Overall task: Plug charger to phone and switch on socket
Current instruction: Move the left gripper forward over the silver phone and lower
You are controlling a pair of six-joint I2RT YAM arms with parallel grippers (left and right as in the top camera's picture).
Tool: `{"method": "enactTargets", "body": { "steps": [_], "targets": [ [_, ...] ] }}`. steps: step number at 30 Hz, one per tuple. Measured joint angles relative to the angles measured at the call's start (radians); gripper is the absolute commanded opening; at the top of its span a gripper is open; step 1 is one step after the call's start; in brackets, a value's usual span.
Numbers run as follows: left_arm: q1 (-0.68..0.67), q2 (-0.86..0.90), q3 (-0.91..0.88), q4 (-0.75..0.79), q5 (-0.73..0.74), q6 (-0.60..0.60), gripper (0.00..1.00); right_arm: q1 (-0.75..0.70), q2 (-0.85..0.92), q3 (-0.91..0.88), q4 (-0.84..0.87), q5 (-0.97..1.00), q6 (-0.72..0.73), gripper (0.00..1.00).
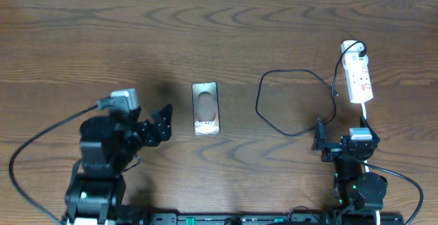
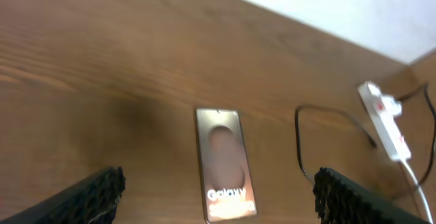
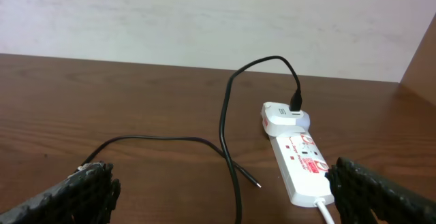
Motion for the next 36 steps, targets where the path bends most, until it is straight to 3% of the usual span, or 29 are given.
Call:
{"method": "enactTargets", "body": {
  "steps": [14,18,36],
  "targets": [
    [-0.432,0.334,0.127,-0.010,-0.425,-0.001,0.91,0.000,0.000,0.000,0.000,0.000,0.000,0.99],
    [-0.512,0.425,0.142,0.064,-0.518,-0.001,0.91,0.000,0.000,0.000,0.000,0.000,0.000,0.99],
    [-0.539,0.590,0.143,0.122,-0.521,-0.047,0.91,0.000,0.000,0.000,0.000,0.000,0.000,0.99]
  ]
}}
